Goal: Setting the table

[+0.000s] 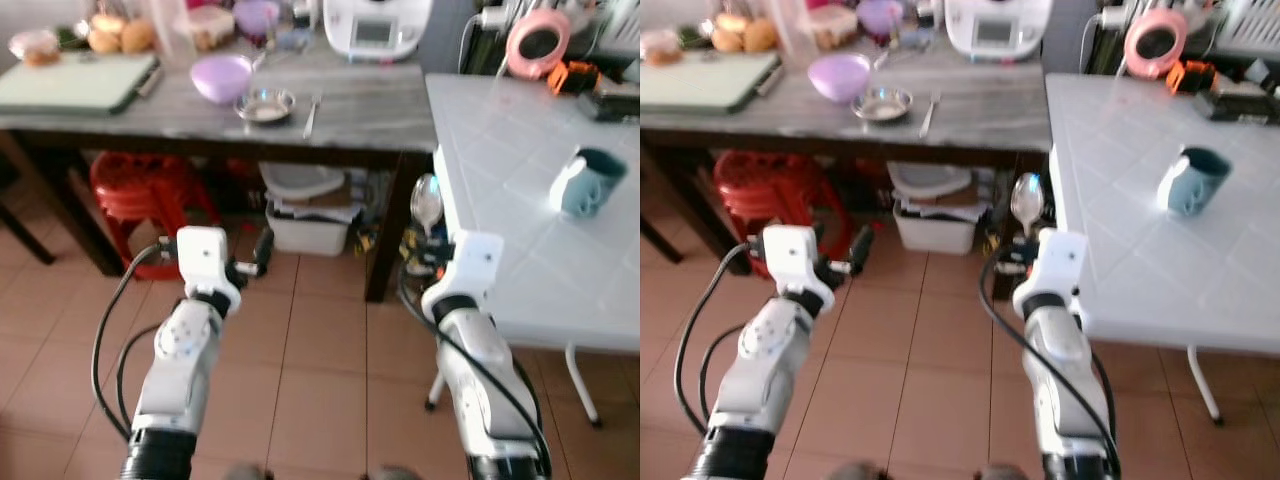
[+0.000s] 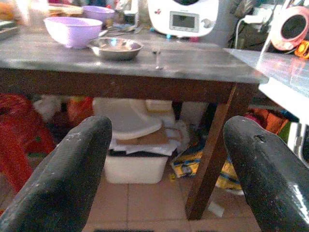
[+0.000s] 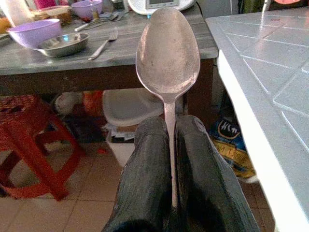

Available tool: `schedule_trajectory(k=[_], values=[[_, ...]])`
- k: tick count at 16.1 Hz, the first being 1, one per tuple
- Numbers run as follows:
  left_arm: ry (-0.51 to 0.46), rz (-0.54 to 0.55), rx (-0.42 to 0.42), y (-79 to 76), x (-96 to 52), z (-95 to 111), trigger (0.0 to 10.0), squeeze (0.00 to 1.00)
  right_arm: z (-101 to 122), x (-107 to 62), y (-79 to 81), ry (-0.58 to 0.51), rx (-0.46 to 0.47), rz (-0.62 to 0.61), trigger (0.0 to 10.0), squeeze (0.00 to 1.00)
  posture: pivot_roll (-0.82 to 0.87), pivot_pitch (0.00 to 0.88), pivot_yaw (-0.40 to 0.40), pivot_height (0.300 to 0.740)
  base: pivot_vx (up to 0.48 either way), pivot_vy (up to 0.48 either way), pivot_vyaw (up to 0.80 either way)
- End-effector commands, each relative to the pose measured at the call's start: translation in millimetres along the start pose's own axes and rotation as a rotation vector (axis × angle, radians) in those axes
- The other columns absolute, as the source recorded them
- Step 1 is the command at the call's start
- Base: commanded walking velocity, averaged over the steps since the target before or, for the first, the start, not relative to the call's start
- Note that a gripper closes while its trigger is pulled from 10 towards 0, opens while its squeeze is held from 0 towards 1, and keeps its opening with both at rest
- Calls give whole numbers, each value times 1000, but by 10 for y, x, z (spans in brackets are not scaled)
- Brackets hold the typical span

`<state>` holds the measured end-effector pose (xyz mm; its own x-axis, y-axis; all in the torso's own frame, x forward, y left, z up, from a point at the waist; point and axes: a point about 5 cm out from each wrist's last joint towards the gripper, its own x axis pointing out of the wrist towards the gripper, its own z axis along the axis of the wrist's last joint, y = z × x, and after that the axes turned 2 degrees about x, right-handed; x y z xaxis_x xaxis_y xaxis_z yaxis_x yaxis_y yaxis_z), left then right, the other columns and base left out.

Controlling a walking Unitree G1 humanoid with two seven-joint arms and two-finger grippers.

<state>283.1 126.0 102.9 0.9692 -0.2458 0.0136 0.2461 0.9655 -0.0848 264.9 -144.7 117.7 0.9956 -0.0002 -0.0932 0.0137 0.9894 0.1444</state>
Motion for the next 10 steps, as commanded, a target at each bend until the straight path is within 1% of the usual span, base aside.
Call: schedule_trajectory(k=[1,6,10], values=[[-5,-26,-3,-81,40,30,10000,0,54,-11,-61,-27,-10,-18,10000,0,-46,0,12,740,469,0,0],[-22,-34,11,-90,50,52,10000,0,47,-9,-54,-25,-11,-8,10000,0,-48,0,15,740,474,0,0],[-18,-38,-1,-94,55,46,10000,0,44,-13,-52,-26,-13,-2,10000,0,-48,0,16,740,472,0,0]])
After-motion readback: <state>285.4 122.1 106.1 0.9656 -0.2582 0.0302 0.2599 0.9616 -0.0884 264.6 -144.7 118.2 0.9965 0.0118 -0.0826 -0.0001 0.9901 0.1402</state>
